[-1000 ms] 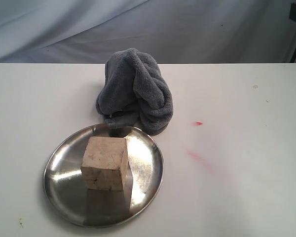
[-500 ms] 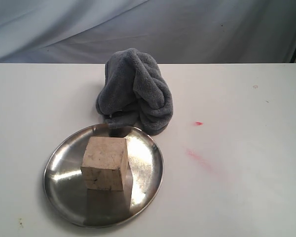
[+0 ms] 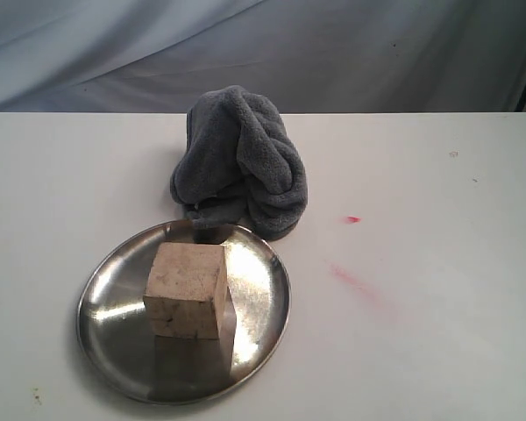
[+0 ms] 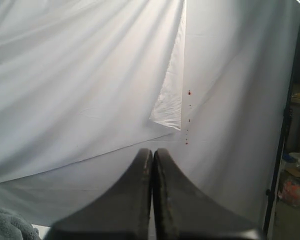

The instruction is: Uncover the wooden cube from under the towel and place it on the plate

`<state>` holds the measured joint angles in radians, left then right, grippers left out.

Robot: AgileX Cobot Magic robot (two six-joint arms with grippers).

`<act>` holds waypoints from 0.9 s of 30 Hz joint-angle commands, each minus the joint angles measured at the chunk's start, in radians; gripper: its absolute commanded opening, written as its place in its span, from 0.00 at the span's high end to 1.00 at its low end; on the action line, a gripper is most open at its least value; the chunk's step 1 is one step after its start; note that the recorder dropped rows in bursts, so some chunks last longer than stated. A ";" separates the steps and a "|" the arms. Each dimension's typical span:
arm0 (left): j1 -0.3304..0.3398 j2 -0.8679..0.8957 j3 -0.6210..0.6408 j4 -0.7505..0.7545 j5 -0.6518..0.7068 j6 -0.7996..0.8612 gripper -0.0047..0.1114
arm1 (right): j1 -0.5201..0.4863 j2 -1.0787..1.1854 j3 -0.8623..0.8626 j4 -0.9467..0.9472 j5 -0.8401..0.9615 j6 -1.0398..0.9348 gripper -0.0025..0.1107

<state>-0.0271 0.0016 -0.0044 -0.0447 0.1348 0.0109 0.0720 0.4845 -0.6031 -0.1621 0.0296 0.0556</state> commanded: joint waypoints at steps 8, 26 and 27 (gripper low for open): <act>-0.001 -0.002 0.004 0.001 -0.002 -0.002 0.95 | -0.001 -0.295 0.137 0.024 -0.001 -0.005 0.98; -0.001 -0.002 0.004 0.001 -0.002 -0.002 0.95 | -0.001 -0.484 0.187 0.067 0.226 -0.005 0.98; -0.001 -0.002 0.004 0.001 -0.002 -0.002 0.95 | -0.001 -0.484 0.187 0.069 0.239 -0.005 0.98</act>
<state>-0.0271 0.0016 -0.0044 -0.0447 0.1348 0.0109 0.0720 0.0020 -0.4217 -0.1152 0.2173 0.0556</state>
